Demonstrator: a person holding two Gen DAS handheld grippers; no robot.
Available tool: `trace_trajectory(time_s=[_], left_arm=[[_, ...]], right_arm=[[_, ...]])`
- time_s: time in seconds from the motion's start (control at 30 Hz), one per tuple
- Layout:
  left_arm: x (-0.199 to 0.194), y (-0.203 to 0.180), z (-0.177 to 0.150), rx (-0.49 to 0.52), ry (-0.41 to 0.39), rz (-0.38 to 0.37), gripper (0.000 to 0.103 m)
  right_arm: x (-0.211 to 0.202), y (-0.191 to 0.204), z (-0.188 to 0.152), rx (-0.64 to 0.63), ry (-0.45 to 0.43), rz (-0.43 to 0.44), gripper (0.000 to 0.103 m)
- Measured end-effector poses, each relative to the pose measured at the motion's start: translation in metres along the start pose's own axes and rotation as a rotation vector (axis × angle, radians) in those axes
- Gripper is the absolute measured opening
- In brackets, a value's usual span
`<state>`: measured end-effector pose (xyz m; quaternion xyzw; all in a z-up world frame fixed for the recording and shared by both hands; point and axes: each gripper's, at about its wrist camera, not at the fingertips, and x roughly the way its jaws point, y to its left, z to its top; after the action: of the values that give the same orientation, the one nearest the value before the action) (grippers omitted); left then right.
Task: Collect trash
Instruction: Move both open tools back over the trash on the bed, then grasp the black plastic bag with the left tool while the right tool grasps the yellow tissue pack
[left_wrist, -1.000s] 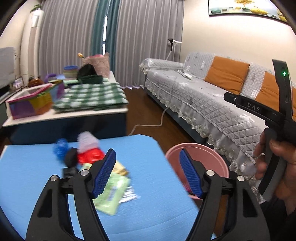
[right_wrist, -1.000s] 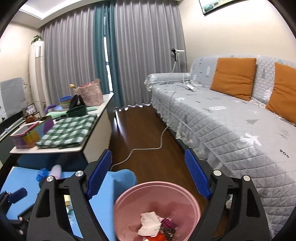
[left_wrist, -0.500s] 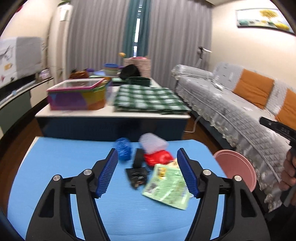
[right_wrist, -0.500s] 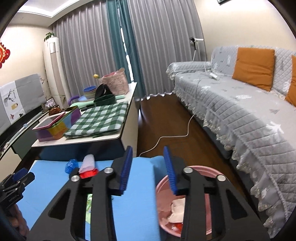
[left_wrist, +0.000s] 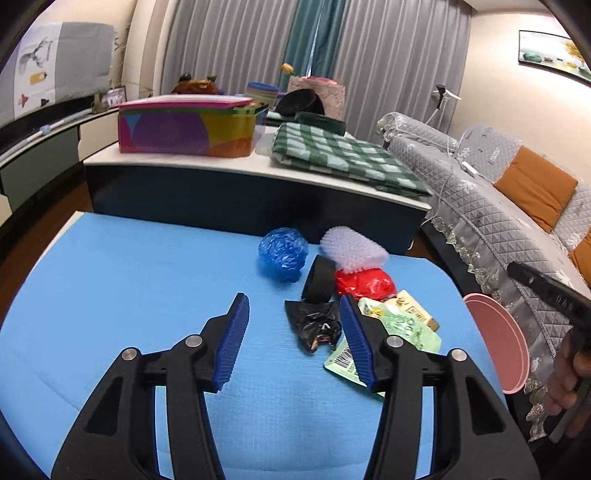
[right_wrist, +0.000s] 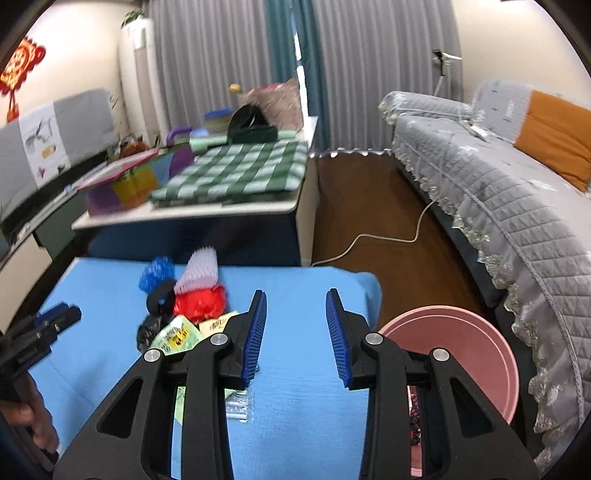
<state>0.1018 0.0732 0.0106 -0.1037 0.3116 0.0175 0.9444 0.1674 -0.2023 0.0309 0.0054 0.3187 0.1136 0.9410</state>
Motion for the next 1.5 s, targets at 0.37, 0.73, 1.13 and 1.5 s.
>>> trace_trajectory(time_s=[0.37, 0.73, 1.13, 1.5], left_arm=[[0.047, -0.004, -0.01, 0.002, 0.088, -0.015, 0.051], [0.083, -0.011, -0.017, -0.015, 0.168, -0.041, 0.062], [0.098, -0.007, -0.023, 0.006, 0.262, 0.06, 0.045], [0.095, 0.006, -0.022, -0.026, 0.261, 0.067, 0.045]], right_arm=[[0.06, 0.011, -0.012, -0.051, 0.109, 0.044, 0.036], [0.089, 0.031, -0.025, -0.125, 0.196, 0.087, 0.054], [0.097, 0.063, -0.039, -0.248, 0.26, 0.163, 0.076], [0.097, 0.067, -0.036, -0.271, 0.259, 0.116, 0.054]])
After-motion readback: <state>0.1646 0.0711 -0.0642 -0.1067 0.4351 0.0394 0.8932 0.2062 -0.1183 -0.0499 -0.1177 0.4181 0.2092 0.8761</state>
